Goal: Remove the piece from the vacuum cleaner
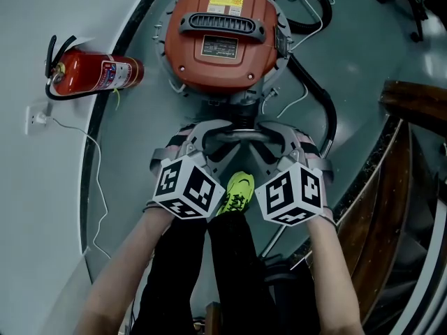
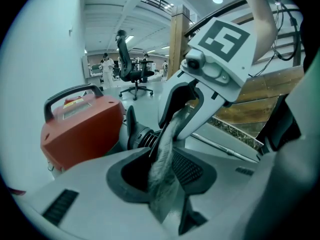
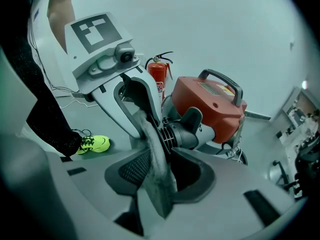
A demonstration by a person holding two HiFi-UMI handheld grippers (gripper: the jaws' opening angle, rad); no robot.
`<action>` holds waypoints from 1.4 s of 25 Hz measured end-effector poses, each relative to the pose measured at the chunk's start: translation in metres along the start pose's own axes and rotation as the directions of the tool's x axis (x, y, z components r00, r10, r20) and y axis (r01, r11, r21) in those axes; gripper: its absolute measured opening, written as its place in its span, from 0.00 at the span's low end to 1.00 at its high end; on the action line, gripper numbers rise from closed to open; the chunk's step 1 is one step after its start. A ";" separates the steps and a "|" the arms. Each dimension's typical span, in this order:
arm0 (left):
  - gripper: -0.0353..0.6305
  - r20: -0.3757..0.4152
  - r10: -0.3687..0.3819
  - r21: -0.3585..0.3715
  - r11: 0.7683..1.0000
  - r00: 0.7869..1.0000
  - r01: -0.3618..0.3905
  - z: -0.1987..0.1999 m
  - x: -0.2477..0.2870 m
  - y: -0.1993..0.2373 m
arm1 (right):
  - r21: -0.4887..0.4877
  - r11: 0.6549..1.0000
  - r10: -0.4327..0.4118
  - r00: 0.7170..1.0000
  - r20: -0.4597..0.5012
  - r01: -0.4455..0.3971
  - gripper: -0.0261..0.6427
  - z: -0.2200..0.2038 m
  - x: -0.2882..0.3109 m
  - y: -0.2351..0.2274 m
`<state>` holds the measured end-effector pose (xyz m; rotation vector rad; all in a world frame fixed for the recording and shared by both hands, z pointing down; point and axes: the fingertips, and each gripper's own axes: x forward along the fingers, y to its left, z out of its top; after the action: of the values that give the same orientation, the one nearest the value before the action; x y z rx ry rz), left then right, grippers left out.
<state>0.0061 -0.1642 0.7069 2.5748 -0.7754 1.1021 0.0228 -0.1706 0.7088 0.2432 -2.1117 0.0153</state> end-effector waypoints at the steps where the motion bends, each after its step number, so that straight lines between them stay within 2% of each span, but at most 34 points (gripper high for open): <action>1: 0.26 0.001 0.000 -0.001 1.000 1.000 0.000 0.000 0.000 0.000 | 0.001 1.000 -0.003 1.000 0.001 0.003 0.25 0.000 0.000 0.000; 20: 0.22 -0.013 0.002 0.004 1.000 1.000 -0.002 0.000 -0.002 -0.003 | -0.028 1.000 -0.006 1.000 -0.013 0.006 0.16 -0.002 -0.003 0.008; 35: 0.21 -0.013 0.011 0.030 0.999 1.000 -0.010 -0.002 -0.005 -0.009 | -0.014 0.999 -0.048 0.999 0.001 0.048 0.14 -0.003 -0.006 0.016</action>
<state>0.0069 -0.1541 0.7044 2.5882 -0.7759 1.1418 0.0251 -0.1536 0.7065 0.2855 -2.1050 -0.0285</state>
